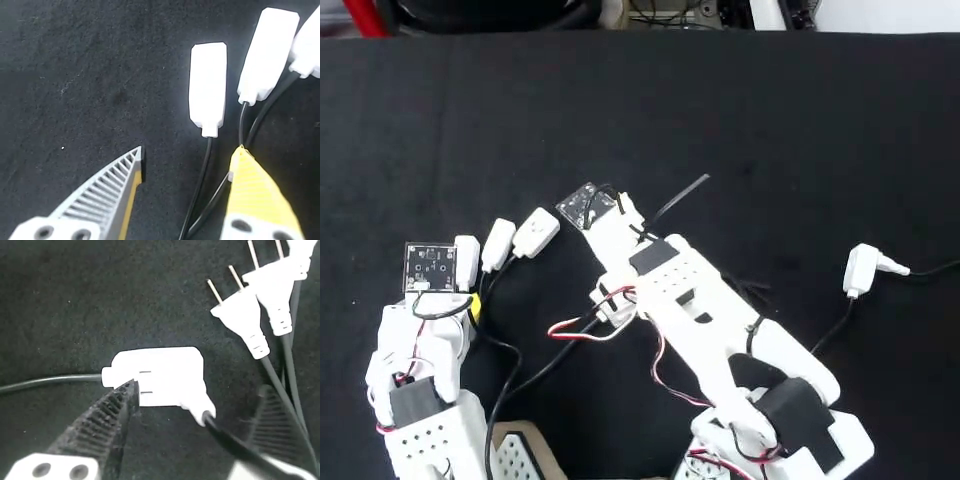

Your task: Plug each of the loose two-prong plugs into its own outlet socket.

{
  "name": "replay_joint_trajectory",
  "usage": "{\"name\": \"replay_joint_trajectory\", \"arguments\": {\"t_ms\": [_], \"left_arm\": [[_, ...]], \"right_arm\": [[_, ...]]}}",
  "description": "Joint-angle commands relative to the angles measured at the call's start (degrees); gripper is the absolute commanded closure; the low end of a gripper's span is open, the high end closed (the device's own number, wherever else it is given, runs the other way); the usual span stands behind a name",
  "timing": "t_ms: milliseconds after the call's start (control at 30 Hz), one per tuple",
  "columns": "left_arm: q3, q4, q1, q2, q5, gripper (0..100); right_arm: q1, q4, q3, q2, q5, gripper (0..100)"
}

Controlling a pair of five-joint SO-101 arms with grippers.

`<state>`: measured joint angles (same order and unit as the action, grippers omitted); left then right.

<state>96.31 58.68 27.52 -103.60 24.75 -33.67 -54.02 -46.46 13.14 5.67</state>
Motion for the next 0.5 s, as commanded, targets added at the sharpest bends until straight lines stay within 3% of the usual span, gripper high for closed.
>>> {"name": "replay_joint_trajectory", "arguments": {"t_ms": [0, 267, 467], "left_arm": [[0.9, 0.4, -0.7, -0.7, 0.7, 72], [1.0, 0.4, -0.7, -0.7, 0.7, 72], [1.0, 0.4, -0.7, -0.7, 0.7, 72]], "right_arm": [[-1.0, 1.3, 1.1, 1.6, -1.1, 62.3], [-8.1, 2.5, 1.0, 1.6, -1.1, 62.3], [-8.4, 2.8, 0.2, 1.6, -0.6, 62.3]]}}
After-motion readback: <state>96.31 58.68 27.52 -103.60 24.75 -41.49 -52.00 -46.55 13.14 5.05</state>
